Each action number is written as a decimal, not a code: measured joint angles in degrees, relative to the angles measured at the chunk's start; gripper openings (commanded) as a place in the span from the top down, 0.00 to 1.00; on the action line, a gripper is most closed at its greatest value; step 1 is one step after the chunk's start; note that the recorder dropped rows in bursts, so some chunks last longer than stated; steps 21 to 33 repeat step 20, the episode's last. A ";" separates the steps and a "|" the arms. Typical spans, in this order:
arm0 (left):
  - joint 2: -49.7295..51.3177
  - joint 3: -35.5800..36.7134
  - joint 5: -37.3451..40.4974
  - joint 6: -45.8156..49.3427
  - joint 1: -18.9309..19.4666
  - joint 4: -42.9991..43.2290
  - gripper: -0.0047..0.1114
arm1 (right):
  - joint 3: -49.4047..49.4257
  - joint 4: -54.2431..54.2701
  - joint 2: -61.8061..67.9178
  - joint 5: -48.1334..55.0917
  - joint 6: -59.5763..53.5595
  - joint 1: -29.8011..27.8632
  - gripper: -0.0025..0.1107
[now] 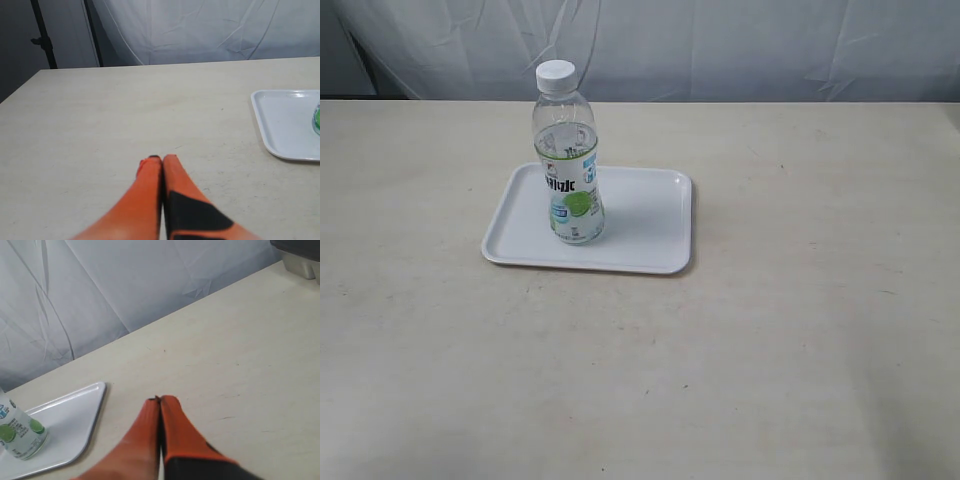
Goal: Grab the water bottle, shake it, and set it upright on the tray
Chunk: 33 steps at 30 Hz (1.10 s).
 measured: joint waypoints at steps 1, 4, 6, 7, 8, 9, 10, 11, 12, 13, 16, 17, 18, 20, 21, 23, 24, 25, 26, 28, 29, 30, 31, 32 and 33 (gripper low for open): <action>0.00 0.00 0.00 0.00 0.00 0.00 0.96 | 0.00 0.17 0.00 0.00 0.00 0.00 0.98; 0.00 0.00 0.00 0.00 0.00 0.00 0.96 | 0.00 0.38 0.00 0.00 0.00 0.00 0.98; 0.00 0.00 0.00 0.00 0.00 0.00 0.96 | 0.00 0.38 0.00 0.00 0.00 0.00 0.98; 0.00 0.00 0.00 0.00 0.00 0.00 0.96 | 0.00 0.38 0.00 0.00 0.00 0.00 0.98; 0.00 0.00 0.00 0.00 0.00 0.00 0.96 | 0.00 0.38 0.00 0.00 0.00 0.00 0.98; 0.00 0.00 0.00 0.00 0.00 0.00 0.96 | 0.00 0.38 0.00 0.00 0.00 0.00 0.98; 0.00 0.00 0.00 0.00 0.00 0.00 0.96 | 0.00 0.38 0.00 0.00 0.00 0.00 0.98; 0.00 0.00 0.00 0.00 0.00 0.00 0.96 | 0.00 0.38 0.00 0.00 0.00 0.00 0.98; 0.00 0.00 0.00 0.00 0.00 0.00 0.96 | 0.00 0.38 0.00 0.00 0.00 0.00 0.98; 0.00 0.00 0.00 0.00 0.00 0.00 0.96 | 0.00 0.38 0.00 0.00 0.00 0.00 0.98; 0.00 0.00 0.00 0.00 0.00 0.00 0.96 | 0.00 0.38 0.00 0.00 0.00 0.00 0.98; 0.00 0.00 0.00 0.00 0.00 0.00 0.96 | 0.00 0.38 0.00 0.00 0.00 0.00 0.98; 0.00 0.00 0.00 0.00 0.00 0.00 0.96 | 0.00 0.48 0.00 0.00 0.00 0.00 0.98; 0.00 0.00 0.00 0.00 0.00 0.00 0.96 | 0.00 0.48 0.00 0.00 0.11 0.00 0.98; 0.00 0.00 0.00 0.00 0.00 0.00 0.96 | 0.00 0.48 0.00 0.00 0.11 0.00 0.98; 0.00 0.00 0.00 0.00 0.00 0.00 0.96 | 0.00 0.48 0.00 0.00 0.11 0.00 0.98; 0.00 0.00 0.00 0.00 0.00 0.00 0.96 | 0.00 0.48 0.00 0.00 0.11 0.00 0.98; 0.00 0.00 0.00 0.00 0.00 0.00 0.96 | 0.00 0.48 0.00 0.00 0.11 0.00 0.98; 0.00 0.00 0.00 0.00 0.00 0.00 0.96 | 0.00 0.48 0.00 0.00 0.11 0.00 0.98; 0.00 0.00 0.00 0.00 0.00 0.00 0.96 | 0.00 0.48 0.00 0.00 0.11 0.00 0.98; 0.00 0.00 0.00 0.00 0.00 0.00 0.96 | 0.00 0.48 0.00 0.00 0.11 0.00 0.98; 0.00 0.00 0.00 0.00 0.00 0.00 0.96 | 0.00 0.48 0.00 0.00 0.11 0.00 0.98; 0.00 0.00 0.00 0.00 0.00 0.00 0.96 | 0.00 0.48 0.00 0.00 0.11 0.00 0.98; 0.00 0.00 0.00 0.00 0.00 0.00 0.96 | 0.00 0.48 0.00 0.00 0.11 0.00 0.98; 0.00 0.00 0.00 0.00 0.00 0.00 0.96 | 0.00 0.48 0.00 0.00 0.11 0.00 0.98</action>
